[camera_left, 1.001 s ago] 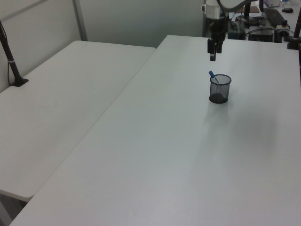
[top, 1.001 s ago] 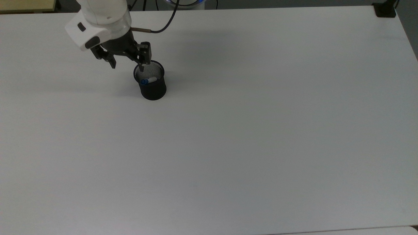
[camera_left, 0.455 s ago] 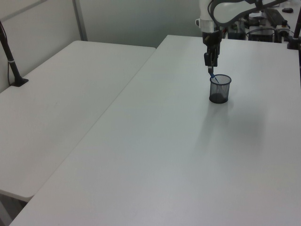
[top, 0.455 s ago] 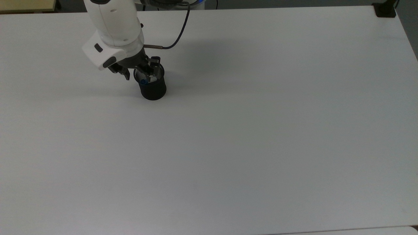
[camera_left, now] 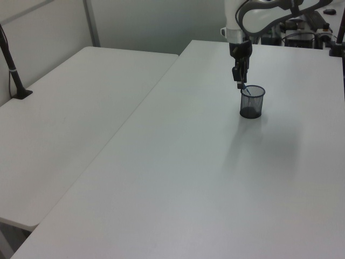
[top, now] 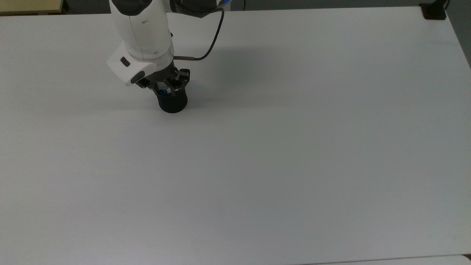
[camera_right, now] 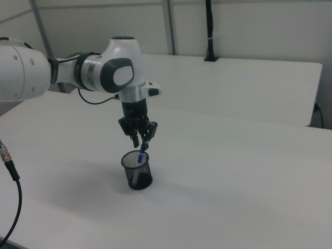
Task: Remove the marker
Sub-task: 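Lower the gripper and close it on the blue-capped marker, then lift the marker straight up out of the mesh cup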
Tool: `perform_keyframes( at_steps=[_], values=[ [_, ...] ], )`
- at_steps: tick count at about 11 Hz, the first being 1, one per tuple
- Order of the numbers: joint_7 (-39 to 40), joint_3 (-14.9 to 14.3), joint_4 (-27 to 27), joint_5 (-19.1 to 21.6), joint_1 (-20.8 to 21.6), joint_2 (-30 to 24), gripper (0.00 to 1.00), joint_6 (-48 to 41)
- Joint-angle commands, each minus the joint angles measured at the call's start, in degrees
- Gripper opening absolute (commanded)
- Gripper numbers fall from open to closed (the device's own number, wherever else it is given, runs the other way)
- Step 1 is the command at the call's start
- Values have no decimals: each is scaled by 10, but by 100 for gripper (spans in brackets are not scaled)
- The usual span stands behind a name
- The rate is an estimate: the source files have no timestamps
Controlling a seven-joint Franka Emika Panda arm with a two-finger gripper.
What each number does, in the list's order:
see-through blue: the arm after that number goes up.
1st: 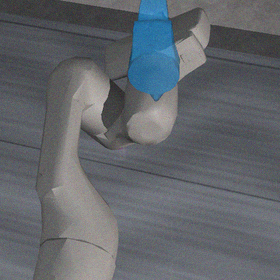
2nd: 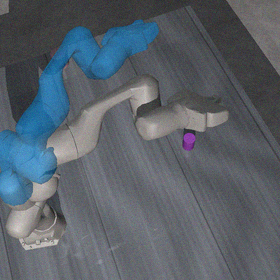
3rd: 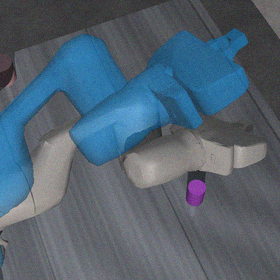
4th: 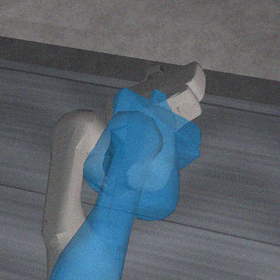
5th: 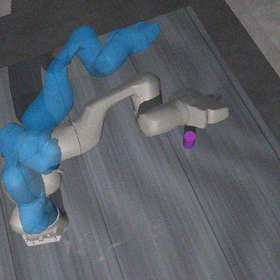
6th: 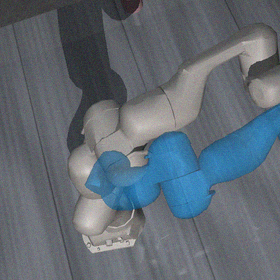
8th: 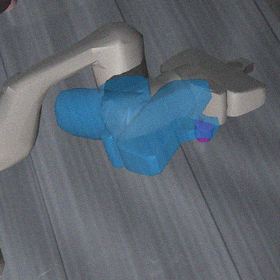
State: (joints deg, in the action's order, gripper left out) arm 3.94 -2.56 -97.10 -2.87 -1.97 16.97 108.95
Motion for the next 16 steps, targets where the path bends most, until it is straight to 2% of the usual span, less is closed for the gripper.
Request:
perform_keyframes(
  at_steps=[1, 3, 7, 9, 11, 13, 15, 16],
  values=[
    [-10, 0, -15, -12, 2, -6, 23, 27],
    [-10, 0, -15, -12, 2, -6, 13, 27],
    [-10, -1, -9, -8, -2, -18, 11, 18],
    [-4, -5, -5, -5, -12, -59, 11, 17],
    [-4, -5, 37, 0, -15, -75, 11, -27],
    [-4, -3, 74, 32, -11, -76, 12, -69],
    [-10, 3, 74, 49, 11, -77, 12, -91],
    [-12, 2, 68, 52, 40, -75, 12, -97]
  ],
)
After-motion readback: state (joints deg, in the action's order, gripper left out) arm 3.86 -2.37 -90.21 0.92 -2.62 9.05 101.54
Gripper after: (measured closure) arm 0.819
